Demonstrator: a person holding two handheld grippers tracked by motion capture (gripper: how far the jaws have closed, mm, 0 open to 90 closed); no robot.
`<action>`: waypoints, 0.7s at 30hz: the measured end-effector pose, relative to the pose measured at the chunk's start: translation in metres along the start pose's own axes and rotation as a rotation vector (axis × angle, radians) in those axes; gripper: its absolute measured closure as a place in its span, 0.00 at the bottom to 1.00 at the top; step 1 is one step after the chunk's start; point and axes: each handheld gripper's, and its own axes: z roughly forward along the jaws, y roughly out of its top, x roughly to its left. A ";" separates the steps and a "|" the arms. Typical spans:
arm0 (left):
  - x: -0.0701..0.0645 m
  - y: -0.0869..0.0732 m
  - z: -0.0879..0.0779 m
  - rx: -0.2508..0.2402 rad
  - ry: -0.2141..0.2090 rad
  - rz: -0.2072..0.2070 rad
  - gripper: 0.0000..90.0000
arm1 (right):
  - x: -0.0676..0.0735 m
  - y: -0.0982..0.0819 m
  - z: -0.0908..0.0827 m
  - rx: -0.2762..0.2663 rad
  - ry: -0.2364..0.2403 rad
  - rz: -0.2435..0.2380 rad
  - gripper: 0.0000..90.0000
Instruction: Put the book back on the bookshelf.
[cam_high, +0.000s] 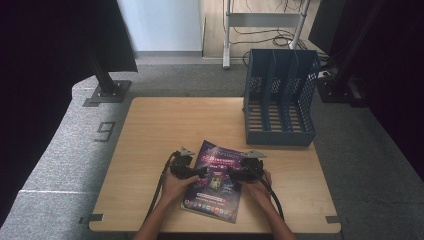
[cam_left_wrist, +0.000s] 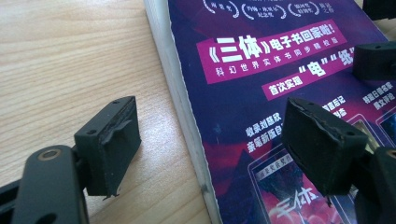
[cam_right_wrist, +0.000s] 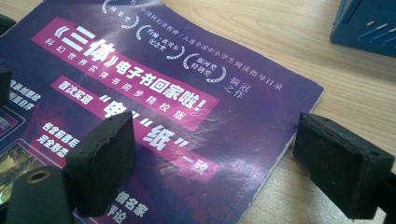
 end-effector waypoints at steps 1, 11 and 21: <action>0.000 0.000 0.001 0.004 -0.001 0.000 0.22 | 0.000 0.000 0.000 0.000 0.000 0.000 0.14; -0.012 0.000 0.005 -0.007 -0.027 0.012 0.25 | 0.000 0.000 0.000 0.001 0.004 -0.001 0.14; -0.010 0.001 0.004 -0.007 -0.036 -0.027 0.29 | -0.001 0.000 0.000 0.002 0.007 -0.004 0.14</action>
